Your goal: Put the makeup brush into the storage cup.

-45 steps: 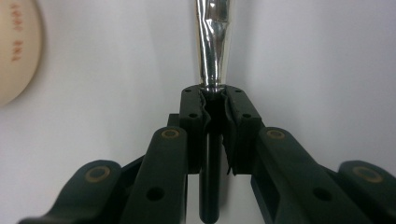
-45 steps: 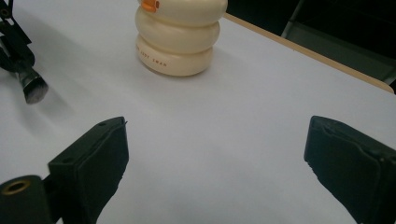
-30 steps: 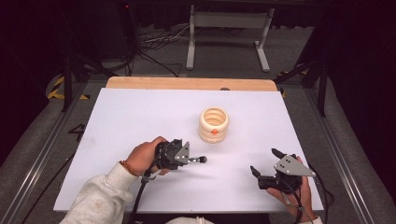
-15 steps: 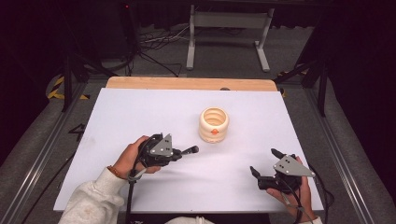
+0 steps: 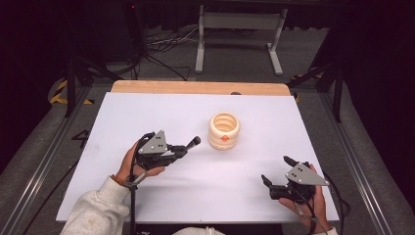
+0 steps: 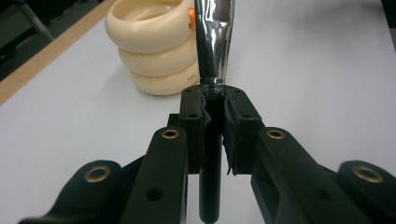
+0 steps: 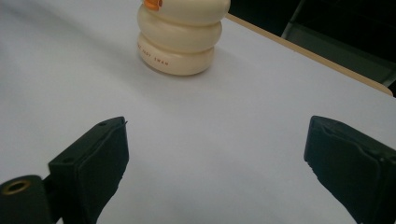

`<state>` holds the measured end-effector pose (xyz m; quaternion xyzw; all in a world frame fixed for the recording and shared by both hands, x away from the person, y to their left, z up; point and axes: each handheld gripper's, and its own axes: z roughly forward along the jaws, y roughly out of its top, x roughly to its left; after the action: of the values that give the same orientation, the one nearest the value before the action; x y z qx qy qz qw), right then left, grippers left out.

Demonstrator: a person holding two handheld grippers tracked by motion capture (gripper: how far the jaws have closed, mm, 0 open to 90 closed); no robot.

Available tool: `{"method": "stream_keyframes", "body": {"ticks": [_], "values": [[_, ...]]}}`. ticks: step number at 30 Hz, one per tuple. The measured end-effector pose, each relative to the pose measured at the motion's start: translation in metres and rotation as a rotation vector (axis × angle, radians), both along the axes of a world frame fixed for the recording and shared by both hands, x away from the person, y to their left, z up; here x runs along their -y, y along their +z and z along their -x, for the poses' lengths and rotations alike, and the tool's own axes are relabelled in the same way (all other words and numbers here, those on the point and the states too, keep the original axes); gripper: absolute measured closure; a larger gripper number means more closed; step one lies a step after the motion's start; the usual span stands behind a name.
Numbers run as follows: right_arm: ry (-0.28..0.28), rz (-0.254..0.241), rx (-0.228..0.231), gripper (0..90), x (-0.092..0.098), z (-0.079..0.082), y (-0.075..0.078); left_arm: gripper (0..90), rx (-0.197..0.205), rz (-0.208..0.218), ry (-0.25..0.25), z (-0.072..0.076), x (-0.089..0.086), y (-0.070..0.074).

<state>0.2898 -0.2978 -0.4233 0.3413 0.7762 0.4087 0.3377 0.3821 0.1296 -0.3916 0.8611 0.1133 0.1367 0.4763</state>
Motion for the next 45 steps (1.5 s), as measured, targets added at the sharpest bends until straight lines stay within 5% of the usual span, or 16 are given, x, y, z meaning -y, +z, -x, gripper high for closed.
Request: {"method": "stream_keyframes", "body": {"ticks": [20, 30, 45], "values": [[-0.026, -0.018, 0.041, 7.4, 0.003, 0.002, 0.003, 79.5, 0.009, 0.147, 0.052, -0.005, -0.01, 0.01], [-0.029, -0.029, 0.049, 7.4, 0.004, 0.002, 0.003, 79.5, 0.04, 0.263, 0.077, -0.009, -0.014, 0.025], [-0.013, -0.04, 0.066, 7.4, 0.004, 0.003, 0.003, 79.5, 0.064, 0.383, 0.051, -0.019, 0.016, 0.036]]}}
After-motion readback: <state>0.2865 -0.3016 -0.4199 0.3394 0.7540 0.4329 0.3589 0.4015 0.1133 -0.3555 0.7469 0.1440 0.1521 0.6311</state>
